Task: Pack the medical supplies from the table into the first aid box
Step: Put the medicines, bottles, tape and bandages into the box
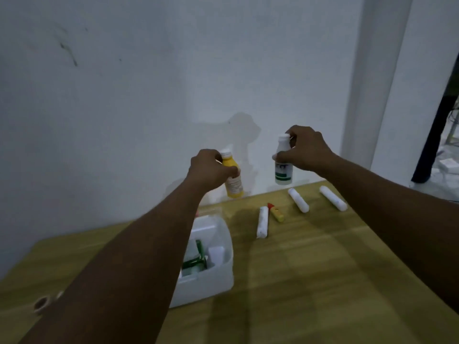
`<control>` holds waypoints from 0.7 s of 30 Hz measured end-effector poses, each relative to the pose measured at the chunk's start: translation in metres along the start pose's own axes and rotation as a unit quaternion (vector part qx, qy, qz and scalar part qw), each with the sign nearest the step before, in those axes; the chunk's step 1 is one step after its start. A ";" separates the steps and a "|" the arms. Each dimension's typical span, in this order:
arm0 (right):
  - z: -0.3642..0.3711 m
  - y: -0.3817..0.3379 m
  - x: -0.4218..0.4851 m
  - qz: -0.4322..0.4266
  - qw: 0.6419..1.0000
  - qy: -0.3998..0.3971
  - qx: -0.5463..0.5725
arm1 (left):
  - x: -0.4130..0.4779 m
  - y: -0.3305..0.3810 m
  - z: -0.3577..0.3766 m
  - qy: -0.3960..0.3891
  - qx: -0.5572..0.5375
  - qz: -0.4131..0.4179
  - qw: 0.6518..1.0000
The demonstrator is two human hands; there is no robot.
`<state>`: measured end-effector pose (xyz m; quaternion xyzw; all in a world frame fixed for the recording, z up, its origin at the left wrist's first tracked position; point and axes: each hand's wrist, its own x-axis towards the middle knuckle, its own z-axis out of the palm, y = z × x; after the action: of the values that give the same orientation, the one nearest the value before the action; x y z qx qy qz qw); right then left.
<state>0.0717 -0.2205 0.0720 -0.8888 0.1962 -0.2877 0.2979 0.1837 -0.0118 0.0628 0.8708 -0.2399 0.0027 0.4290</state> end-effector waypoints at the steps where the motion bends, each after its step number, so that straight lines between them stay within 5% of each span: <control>1: -0.001 -0.018 -0.010 -0.013 0.999 -0.007 0.034 | -0.011 0.000 -0.015 -0.005 -0.018 -0.001 1.000; 6: 0.028 -0.091 -0.055 -0.046 0.985 -0.096 0.135 | -0.064 -0.021 -0.078 -0.028 -0.045 0.000 0.999; 12: 0.093 -0.109 -0.088 -0.097 0.975 -0.200 -0.005 | -0.092 -0.058 -0.102 -0.077 -0.008 -0.006 0.997; 21: 0.141 -0.076 -0.094 -0.152 0.956 -0.220 -0.123 | -0.087 -0.073 -0.081 -0.162 0.034 0.018 0.986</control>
<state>0.1030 -0.0561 -0.0085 -0.9793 0.0222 -0.0999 0.1746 0.1534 0.1225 0.0414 0.8696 -0.3213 -0.1224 0.3545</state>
